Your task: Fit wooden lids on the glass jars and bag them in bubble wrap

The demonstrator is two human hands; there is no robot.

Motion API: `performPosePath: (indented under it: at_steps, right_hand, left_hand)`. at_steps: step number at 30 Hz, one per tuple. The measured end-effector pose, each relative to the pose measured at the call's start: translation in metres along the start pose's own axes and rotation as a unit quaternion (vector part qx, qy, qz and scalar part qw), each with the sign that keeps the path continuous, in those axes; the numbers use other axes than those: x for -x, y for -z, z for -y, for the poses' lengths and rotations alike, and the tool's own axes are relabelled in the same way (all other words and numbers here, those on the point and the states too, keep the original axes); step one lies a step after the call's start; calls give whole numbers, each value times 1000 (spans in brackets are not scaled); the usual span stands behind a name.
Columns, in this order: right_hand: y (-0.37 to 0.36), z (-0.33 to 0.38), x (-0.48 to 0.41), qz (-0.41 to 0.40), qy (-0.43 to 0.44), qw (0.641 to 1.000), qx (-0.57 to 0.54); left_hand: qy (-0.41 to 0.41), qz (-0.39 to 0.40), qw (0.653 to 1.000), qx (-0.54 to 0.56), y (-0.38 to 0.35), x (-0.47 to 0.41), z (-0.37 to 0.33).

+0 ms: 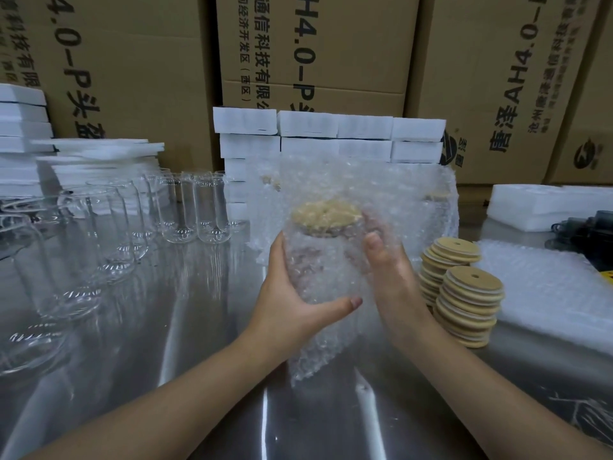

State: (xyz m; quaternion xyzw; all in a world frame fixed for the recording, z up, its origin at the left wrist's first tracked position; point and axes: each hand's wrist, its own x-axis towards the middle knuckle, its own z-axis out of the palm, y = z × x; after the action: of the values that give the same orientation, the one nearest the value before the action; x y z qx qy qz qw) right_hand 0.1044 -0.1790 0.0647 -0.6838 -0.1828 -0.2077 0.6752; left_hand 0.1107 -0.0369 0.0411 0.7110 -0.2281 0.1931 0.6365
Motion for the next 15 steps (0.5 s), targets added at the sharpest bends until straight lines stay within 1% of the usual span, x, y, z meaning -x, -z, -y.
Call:
performPosePath:
  at_steps: [2,4,8,10,12,15]
  right_hand:
    - [1,-2,0,7,-1,1000,21]
    - [0,-7,2,4,-4,997,71]
    - [-6,-19,6,-1,15,989,144]
    - [-8,-24,6,9,31,984,177]
    - [-8,-30,4,24,42,977,208]
    - [-7,-37,-2,35,50,969,240]
  left_hand:
    - [3,-32,999,23,3,-4,0]
    - [-3,-74,997,33,9,-8,0]
    - [-38,-203,978,34,28,-28,8]
    - [-32,-264,964,19,46,-44,18]
    - [1,-288,957,-20,66,-62,30]
    - [53,-278,956,-73,82,-82,45]
